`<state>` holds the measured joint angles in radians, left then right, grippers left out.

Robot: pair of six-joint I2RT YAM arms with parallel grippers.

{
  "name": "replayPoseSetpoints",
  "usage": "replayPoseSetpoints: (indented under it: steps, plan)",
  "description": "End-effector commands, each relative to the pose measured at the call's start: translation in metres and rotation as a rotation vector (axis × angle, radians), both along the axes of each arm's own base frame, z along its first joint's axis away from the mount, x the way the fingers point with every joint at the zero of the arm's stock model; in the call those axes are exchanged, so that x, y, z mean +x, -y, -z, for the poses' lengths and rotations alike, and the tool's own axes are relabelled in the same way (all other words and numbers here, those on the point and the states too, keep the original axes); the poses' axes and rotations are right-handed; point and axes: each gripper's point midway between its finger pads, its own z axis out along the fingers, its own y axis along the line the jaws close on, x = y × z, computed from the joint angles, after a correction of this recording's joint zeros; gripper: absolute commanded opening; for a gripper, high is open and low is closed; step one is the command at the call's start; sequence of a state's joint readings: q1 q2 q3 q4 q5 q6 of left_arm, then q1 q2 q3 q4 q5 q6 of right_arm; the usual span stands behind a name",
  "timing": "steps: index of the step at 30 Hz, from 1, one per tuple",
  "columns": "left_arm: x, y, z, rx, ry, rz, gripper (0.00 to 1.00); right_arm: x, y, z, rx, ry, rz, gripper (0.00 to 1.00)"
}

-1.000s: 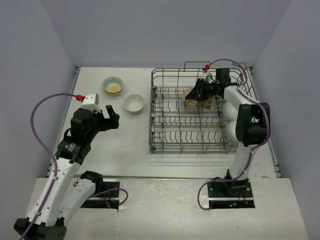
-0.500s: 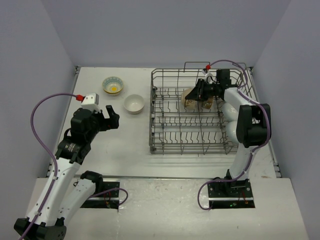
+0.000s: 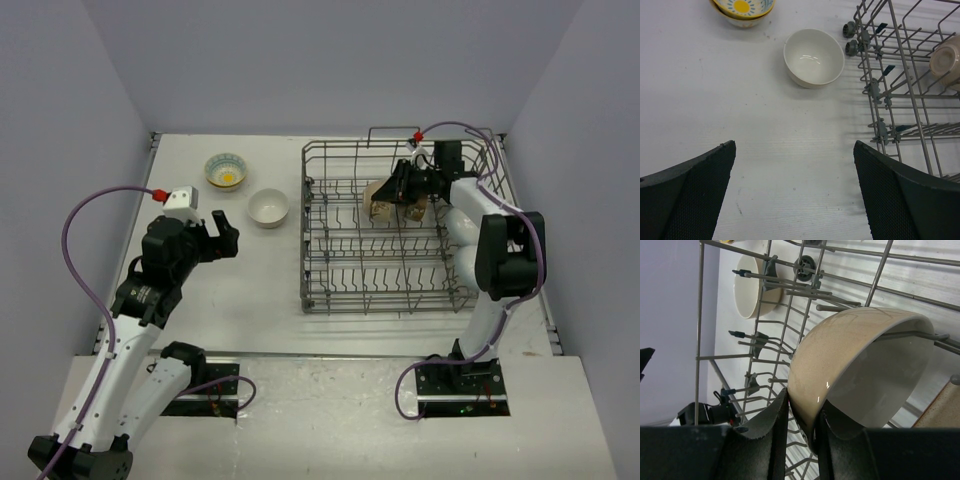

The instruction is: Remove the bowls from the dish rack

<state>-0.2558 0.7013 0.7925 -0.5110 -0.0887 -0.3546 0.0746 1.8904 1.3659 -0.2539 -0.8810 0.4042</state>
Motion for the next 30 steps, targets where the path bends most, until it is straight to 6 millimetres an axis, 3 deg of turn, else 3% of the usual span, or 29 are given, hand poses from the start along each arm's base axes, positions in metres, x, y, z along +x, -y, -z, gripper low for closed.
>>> replayPoseSetpoints:
  steps: [1,12,23,30]
  plan:
    - [0.005,0.003,-0.008,0.006,0.042,0.02,1.0,-0.004,-0.013,-0.118,0.136,0.301,-0.081,0.0]
    - [0.005,0.002,-0.01,0.005,0.048,0.019,1.0,-0.014,-0.016,-0.147,0.204,0.358,-0.107,0.0]
    - [0.004,0.002,-0.01,0.005,0.048,0.019,1.0,-0.019,-0.017,-0.146,0.252,0.352,-0.129,0.0]
    - [0.004,0.002,-0.009,0.006,0.047,0.019,1.0,-0.024,-0.016,-0.166,0.297,0.385,-0.138,0.0]
